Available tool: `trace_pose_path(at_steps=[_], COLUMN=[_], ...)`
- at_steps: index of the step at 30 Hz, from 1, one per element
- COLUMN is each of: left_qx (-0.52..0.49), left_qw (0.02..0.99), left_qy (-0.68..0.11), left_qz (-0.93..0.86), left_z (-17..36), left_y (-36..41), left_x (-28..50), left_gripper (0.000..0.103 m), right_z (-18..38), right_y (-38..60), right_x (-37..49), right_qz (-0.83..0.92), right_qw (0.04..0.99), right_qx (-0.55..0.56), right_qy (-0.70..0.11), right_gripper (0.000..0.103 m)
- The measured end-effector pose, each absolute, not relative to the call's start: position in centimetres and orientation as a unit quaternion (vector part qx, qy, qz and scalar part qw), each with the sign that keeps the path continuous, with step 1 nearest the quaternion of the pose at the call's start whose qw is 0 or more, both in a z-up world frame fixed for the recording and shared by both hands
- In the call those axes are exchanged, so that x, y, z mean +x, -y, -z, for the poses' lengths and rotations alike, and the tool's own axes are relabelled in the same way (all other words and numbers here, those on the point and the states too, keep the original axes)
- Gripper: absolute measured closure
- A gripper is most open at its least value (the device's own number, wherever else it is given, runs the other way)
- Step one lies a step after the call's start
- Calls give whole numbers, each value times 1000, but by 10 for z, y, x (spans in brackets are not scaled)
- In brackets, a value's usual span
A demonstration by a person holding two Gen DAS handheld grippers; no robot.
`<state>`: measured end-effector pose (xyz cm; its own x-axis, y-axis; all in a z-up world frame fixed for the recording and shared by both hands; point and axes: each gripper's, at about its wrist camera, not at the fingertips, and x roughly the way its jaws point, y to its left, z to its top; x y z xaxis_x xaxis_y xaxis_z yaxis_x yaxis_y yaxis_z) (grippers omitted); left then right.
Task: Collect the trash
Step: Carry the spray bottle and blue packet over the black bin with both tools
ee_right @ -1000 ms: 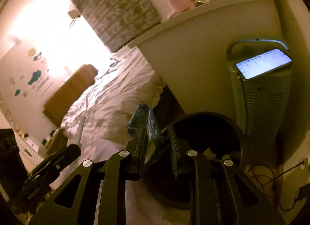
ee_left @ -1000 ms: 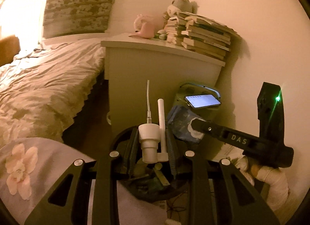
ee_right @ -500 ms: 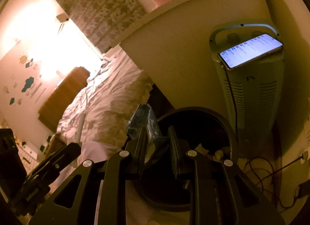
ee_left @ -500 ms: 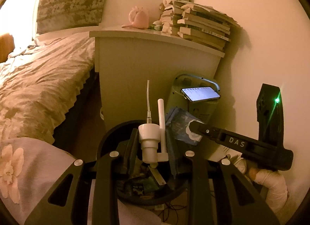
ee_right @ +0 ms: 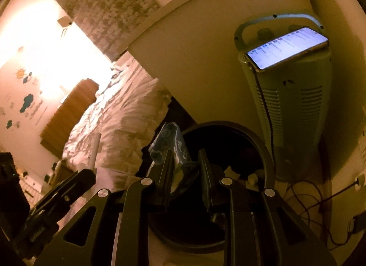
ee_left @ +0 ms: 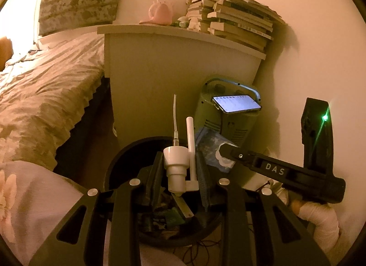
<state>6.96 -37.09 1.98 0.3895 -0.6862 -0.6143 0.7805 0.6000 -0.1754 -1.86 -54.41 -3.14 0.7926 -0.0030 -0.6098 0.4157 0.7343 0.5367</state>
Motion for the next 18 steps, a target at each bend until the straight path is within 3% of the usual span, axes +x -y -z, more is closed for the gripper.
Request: trace_pose_path(at_steps=[18], left_qx=[74], left_qw=[823], left_qy=[-352], left_qz=[441], left_z=[-1], left_y=[384], left_x=[76], left_gripper=[74], right_z=[49], right_y=[547], right_x=[-10], right_qz=[134], right_qw=[871], right_qx=[351], right_qy=[-318], right_gripper=[80])
